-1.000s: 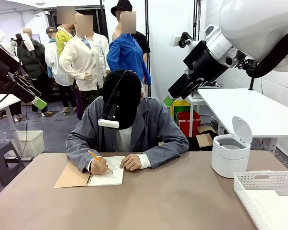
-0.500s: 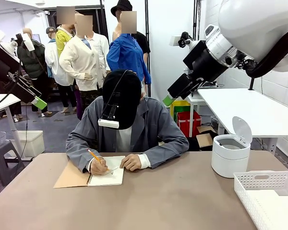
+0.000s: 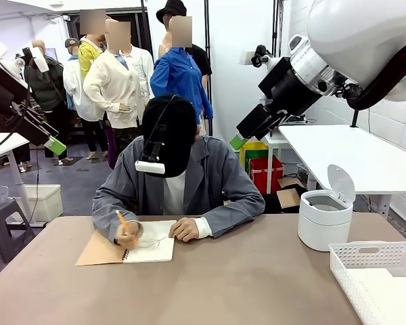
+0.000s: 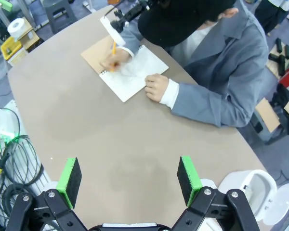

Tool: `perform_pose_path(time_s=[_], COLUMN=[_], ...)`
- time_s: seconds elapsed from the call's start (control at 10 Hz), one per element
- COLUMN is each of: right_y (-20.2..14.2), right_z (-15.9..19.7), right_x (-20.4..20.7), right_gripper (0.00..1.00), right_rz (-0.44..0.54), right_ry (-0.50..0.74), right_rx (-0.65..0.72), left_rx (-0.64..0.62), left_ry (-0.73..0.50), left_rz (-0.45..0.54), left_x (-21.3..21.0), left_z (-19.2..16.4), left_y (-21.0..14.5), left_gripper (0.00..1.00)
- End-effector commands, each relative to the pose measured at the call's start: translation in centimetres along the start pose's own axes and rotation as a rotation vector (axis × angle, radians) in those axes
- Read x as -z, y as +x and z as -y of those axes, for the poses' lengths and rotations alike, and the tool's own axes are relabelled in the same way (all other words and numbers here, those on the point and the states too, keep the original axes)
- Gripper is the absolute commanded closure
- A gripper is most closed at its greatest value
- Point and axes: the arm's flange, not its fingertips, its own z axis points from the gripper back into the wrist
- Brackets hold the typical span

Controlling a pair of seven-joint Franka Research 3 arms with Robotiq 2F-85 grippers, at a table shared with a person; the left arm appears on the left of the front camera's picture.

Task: Sort the paper based on its condition.
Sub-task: If a person hands you a paper, place it in the Organizing basket , and if it's crumpled, put it in the Trash can.

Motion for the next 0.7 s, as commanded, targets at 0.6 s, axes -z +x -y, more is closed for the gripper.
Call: perform_pose_path(time_s=[0.6], right_y=[0.0], right_z=[0.06], right_x=[0.04], right_gripper=[0.0], right_rz=[0.001], right_ry=[0.007], right_rx=[-0.005], left_rx=[0.0], left_ry=[-0.003], left_rz=[-0.001], left_x=[0.03], left_z=[0.01], left_y=[-0.01], left_gripper=[0.0])
